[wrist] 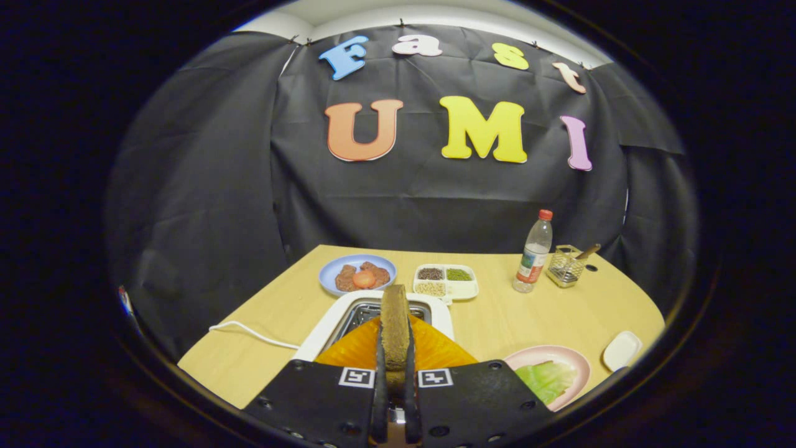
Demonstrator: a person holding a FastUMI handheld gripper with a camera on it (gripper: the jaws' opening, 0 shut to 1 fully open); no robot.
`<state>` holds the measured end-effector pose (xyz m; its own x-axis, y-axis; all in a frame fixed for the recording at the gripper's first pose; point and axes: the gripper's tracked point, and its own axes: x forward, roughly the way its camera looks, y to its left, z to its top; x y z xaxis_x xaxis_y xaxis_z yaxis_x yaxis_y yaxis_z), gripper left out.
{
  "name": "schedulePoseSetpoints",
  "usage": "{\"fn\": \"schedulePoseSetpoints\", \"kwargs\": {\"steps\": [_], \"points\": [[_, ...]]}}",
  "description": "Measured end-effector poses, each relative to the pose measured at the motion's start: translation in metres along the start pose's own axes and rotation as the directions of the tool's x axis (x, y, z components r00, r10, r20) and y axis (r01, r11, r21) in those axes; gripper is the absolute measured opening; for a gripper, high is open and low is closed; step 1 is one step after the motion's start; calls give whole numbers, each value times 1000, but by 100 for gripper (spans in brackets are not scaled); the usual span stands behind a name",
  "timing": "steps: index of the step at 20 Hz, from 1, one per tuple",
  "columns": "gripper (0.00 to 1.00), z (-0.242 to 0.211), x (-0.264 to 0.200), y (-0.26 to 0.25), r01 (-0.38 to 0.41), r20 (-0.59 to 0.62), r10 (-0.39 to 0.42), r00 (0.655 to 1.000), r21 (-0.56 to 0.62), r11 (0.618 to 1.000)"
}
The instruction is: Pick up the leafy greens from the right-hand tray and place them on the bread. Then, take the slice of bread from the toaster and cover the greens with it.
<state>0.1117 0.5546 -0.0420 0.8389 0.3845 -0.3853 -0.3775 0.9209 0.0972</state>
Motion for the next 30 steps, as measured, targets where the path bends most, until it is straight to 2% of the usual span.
{"fn": "schedulePoseSetpoints", "kwargs": {"steps": [7,11,16,20,26,30], "points": [[11,70,-60,-6,-109,168,102,981,36,993],[11,84,-94,-40,-140,226,113,968,105,985],[10,59,-104,-110,-87,240,45,970,167,982],[10,21,-100,-146,-56,234,11,972,185,981],[10,-36,-74,-160,-85,178,38,983,265,961],[10,-62,-52,-158,-121,124,79,989,380,917]]}}
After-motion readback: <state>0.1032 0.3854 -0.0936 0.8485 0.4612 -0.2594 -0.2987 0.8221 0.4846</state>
